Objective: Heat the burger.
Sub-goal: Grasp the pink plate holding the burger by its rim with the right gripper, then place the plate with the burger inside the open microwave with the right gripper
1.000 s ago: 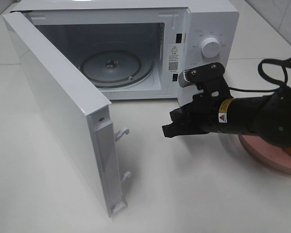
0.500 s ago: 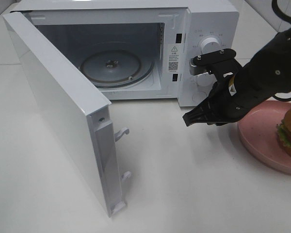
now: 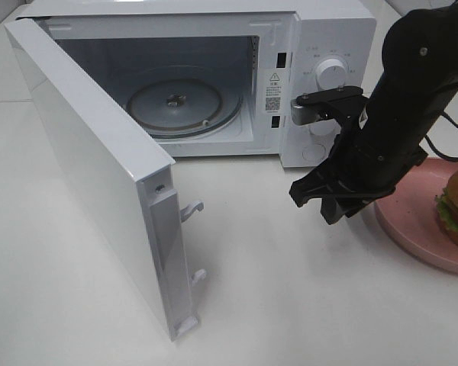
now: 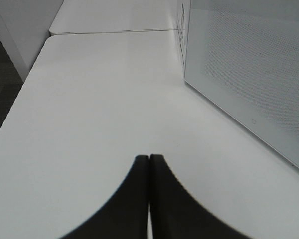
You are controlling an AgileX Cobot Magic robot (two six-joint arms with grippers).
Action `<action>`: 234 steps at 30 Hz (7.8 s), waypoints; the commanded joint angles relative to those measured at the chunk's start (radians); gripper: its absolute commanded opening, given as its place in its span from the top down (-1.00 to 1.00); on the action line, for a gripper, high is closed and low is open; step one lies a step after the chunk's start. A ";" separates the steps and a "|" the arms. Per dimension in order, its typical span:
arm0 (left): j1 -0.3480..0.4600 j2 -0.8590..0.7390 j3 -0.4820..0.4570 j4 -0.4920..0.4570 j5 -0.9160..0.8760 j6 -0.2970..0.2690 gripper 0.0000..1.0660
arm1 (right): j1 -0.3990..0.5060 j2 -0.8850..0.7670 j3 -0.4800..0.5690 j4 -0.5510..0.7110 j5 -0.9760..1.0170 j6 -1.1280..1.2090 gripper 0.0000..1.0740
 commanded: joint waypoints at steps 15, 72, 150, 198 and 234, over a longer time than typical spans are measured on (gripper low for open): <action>-0.005 -0.020 0.003 -0.010 -0.009 -0.001 1.00 | -0.041 0.034 -0.007 -0.259 0.083 0.155 -0.41; -0.005 -0.020 0.003 -0.010 -0.009 -0.001 1.00 | -0.144 0.257 -0.006 -0.413 -0.006 0.185 1.00; -0.005 -0.020 0.003 -0.010 -0.009 -0.001 1.00 | 0.264 -0.297 0.443 -0.503 -0.374 -0.890 1.00; -0.005 -0.020 0.003 -0.010 -0.009 -0.001 1.00 | 0.264 -0.163 0.278 -0.407 -0.481 -1.328 1.00; -0.005 -0.020 0.003 -0.010 -0.009 -0.001 1.00 | 0.192 -0.003 0.013 -0.150 -0.392 -1.624 1.00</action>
